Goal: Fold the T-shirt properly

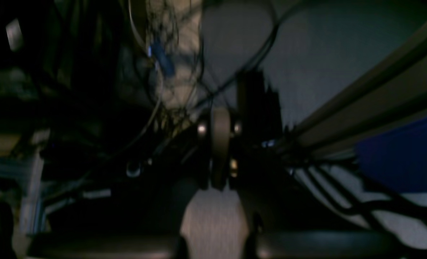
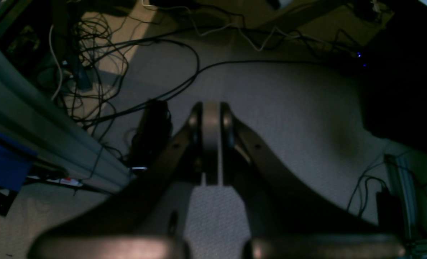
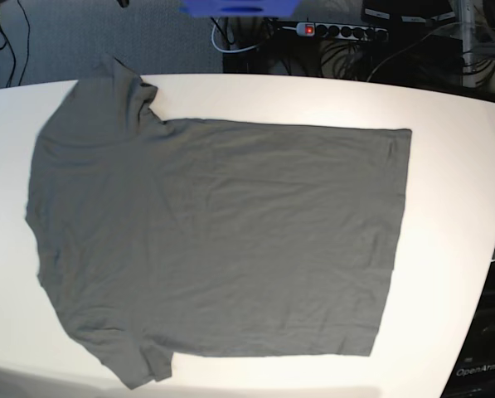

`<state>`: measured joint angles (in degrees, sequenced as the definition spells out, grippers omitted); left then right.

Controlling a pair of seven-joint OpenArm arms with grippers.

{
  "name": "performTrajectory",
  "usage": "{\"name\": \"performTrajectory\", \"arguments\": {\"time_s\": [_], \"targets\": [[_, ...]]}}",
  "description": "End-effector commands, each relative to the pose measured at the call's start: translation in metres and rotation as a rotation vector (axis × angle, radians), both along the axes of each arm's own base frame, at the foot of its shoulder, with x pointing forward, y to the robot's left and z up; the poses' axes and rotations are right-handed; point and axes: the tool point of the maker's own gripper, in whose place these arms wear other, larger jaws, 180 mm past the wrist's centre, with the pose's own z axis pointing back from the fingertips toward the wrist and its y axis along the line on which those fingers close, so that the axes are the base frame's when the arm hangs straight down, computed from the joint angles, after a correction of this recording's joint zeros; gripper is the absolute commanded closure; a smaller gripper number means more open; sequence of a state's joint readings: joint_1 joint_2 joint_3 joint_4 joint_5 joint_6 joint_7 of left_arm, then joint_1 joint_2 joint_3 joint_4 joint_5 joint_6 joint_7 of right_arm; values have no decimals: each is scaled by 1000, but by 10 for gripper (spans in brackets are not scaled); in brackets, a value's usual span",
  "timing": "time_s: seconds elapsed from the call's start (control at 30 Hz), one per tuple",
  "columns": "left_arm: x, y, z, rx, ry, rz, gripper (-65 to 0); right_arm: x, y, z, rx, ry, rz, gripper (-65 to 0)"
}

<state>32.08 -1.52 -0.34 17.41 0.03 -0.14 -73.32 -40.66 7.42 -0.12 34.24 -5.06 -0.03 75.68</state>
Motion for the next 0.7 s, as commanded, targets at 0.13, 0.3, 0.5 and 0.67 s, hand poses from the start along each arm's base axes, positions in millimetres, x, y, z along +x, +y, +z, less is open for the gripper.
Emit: {"name": "performTrajectory", "arguments": {"time_s": [0.13, 0.3, 0.5, 0.67], "targets": [[-2, -1, 40, -2, -126, -2, -64, -2, -1, 6, 3, -22, 3, -10], [7, -3, 72, -5, -223, -1, -196, 0, -1, 5, 3, -24, 3, -10], [20, -5, 94, -19, -206, 4, -208, 1, -1, 5, 3, -25, 3, -10], [47, -4, 125, -46, -186, 34, -208, 6, -2, 1, 0, -18, 0, -10]]}}
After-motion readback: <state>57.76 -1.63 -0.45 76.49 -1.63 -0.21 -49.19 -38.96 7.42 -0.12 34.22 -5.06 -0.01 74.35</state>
